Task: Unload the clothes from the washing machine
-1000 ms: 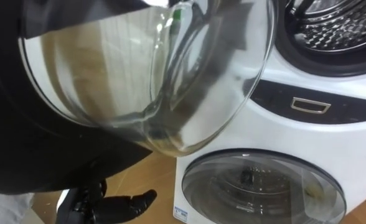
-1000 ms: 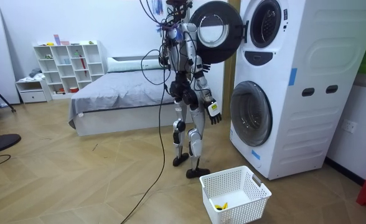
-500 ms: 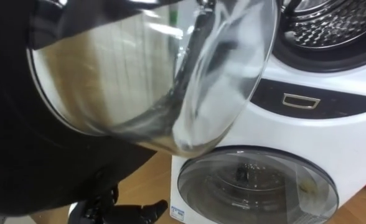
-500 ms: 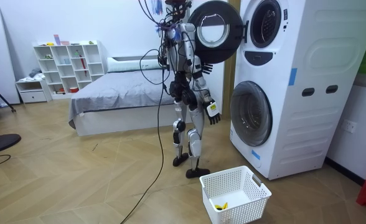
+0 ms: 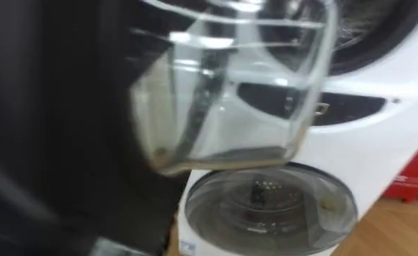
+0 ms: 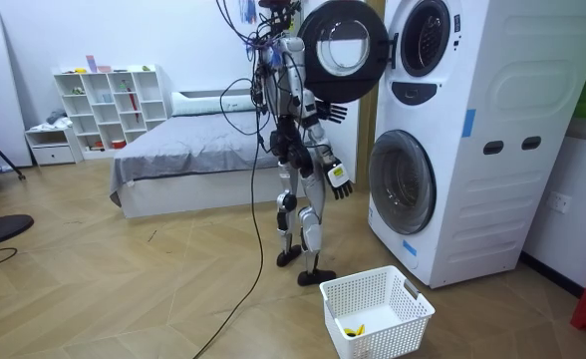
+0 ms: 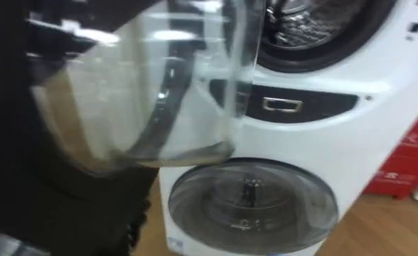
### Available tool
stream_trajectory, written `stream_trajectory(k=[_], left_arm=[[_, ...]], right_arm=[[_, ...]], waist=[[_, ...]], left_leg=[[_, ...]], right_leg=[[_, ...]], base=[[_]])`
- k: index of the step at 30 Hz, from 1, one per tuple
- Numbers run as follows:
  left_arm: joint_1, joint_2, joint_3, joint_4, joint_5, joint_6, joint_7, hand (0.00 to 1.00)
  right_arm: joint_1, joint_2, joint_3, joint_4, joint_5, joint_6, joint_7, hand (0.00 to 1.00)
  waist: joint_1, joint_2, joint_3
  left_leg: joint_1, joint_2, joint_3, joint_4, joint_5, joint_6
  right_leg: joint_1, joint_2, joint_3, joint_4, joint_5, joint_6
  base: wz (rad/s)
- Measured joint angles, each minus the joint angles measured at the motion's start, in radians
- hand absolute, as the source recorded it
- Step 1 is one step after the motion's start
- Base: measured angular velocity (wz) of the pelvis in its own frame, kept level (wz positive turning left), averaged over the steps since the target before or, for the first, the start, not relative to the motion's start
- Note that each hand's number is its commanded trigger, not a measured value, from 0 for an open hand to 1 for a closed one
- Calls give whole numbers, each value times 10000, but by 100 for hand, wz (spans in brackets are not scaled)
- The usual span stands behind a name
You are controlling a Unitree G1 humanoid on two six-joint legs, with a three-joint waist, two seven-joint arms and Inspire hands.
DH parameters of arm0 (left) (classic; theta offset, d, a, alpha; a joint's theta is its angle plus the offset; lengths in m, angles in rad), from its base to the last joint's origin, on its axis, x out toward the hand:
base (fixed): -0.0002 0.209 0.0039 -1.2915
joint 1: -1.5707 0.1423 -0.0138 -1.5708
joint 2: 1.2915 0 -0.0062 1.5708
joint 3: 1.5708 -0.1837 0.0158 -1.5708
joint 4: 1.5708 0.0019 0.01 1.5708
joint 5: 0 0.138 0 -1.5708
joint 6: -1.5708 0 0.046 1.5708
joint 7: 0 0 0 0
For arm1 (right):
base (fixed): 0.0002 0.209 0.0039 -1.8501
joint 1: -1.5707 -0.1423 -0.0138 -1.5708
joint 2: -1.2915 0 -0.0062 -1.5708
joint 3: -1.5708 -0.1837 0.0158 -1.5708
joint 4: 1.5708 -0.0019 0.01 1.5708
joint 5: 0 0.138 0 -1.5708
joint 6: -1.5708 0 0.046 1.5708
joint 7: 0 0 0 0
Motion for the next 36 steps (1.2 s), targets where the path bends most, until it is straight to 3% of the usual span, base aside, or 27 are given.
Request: stream_trajectory(k=[4,8,10,13,15,17,21,26,36], left_arm=[[-581,-90,-724,81,504,170,-528,0],[-1558,-311,-1434,456,505,203,-949,0],[-1717,-315,-1613,457,497,197,-1131,0],[-1975,-339,-1767,456,495,125,-1680,0],[-2115,-373,-1870,457,494,38,-1893,0],[-2421,-460,-2045,456,489,-146,-2260,0],[-2543,-577,-2332,459,489,-304,-2583,0],[-2833,-575,-2836,977,497,-304,-2864,0],[-3013,-576,-3061,1443,724,-304,-2959,0]], right_arm=[[-24,98,638,-40,38,-12,-178,0],[-106,223,747,-59,353,-43,-219,0],[-103,303,759,-68,437,-41,-223,0],[-135,321,1025,-70,551,-40,-213,0],[-168,325,1139,-71,555,-35,-196,0],[-180,327,1180,-90,550,-13,-189,0],[-175,310,1429,-293,554,1,-209,0],[-169,306,1526,-508,538,4,-223,0],[-152,294,1616,-499,621,10,-318,0]], waist=[[-438,-61,47],[-747,-61,52],[-822,-73,38],[-883,-113,29],[-916,-89,6],[-921,-81,4],[-943,1,-41],[-1004,86,-21],[-1177,81,-11]], left_leg=[[121,103,273,39,-56,-96],[250,157,442,-17,-83,-225],[287,201,463,-6,-119,-292],[430,249,246,-37,-179,-388],[475,239,-304,-34,-252,-415],[569,250,-521,-110,-289,-461],[624,305,-522,-217,-333,-536],[648,317,-621,-259,-348,-564],[598,291,-671,-333,-358,-584]], right_leg=[[-76,163,201,-24,25,-66],[-172,336,448,-185,48,-100],[-164,435,538,-175,37,-116],[-154,618,701,-187,22,-140],[-121,739,692,-194,13,-162],[-90,830,683,-193,-26,-223],[-95,951,647,-212,-73,-293],[-49,997,666,-369,-112,-345],[-136,1008,659,-361,-160,-395]], base=[[-31],[-20],[-27],[-32],[-34],[-22],[-16],[-1],[-1]])
